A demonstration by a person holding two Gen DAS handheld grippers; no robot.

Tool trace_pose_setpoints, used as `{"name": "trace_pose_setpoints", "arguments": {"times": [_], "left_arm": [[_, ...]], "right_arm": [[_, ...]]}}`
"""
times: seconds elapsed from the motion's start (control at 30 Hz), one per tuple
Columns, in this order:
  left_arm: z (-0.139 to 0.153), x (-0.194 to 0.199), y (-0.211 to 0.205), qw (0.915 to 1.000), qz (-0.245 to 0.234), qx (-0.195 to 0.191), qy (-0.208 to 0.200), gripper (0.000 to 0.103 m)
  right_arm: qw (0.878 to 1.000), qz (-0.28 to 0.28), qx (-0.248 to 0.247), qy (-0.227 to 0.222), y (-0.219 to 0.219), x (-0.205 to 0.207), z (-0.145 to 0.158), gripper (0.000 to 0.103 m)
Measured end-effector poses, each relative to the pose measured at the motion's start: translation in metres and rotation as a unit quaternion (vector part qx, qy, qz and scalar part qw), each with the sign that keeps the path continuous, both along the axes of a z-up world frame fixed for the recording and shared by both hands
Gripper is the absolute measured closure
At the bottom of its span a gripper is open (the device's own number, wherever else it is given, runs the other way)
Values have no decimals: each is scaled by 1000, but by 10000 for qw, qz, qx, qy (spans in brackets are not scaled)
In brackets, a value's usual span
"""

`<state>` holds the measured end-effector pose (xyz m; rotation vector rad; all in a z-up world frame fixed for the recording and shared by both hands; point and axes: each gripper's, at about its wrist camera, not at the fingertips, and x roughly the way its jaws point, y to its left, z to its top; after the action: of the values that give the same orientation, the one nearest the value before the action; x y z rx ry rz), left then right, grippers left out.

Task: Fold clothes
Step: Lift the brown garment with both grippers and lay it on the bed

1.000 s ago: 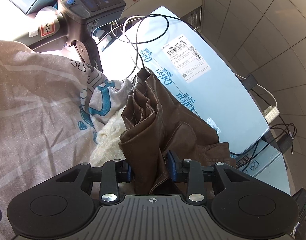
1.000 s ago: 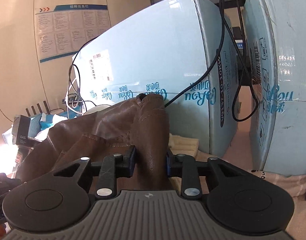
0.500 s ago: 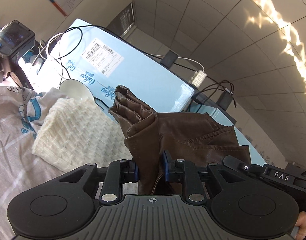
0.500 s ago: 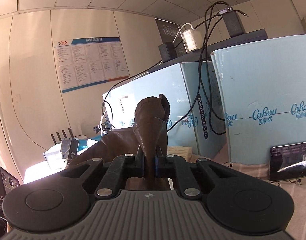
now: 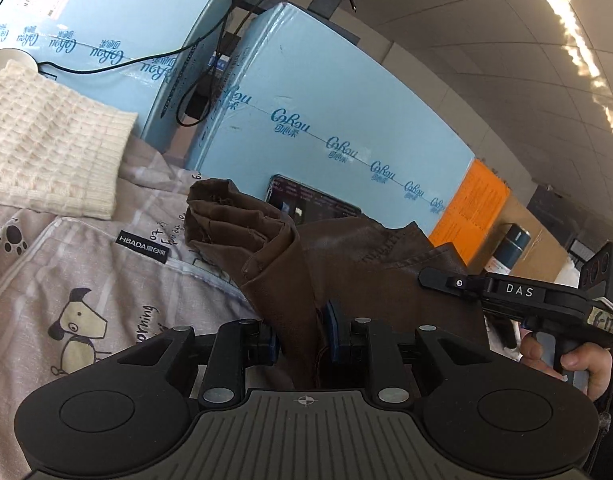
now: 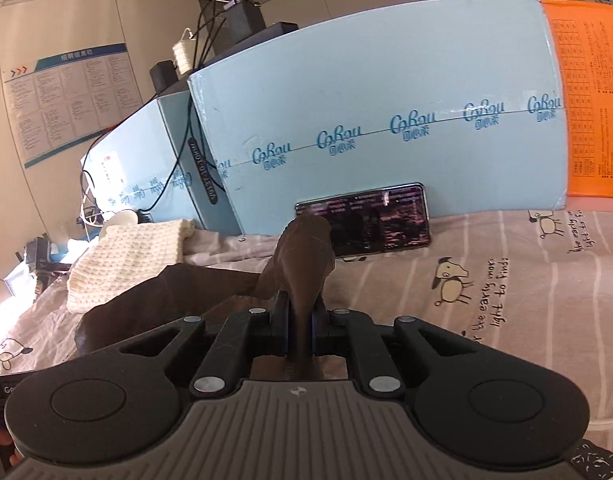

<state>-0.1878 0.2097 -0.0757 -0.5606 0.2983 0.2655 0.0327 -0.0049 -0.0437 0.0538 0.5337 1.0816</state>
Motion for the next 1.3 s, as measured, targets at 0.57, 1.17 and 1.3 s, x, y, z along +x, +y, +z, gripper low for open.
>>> {"name": "trace_pose_setpoints", "arguments": {"times": [0.57,1.17,1.3], "left_arm": [[30,32,50,9899,306,713,1184,17],[6,43,86,9954,-13,-22,957,16],[7,41,87,9961,-11,-75,884,16]], "right_arm": [[9908,305,-204,-1305,-26,-47,6,18],[9702,1393,-1226,-1557,46,-109,-16,14],[9797,789,-1228,-1376,59,-102,-16,19]]}}
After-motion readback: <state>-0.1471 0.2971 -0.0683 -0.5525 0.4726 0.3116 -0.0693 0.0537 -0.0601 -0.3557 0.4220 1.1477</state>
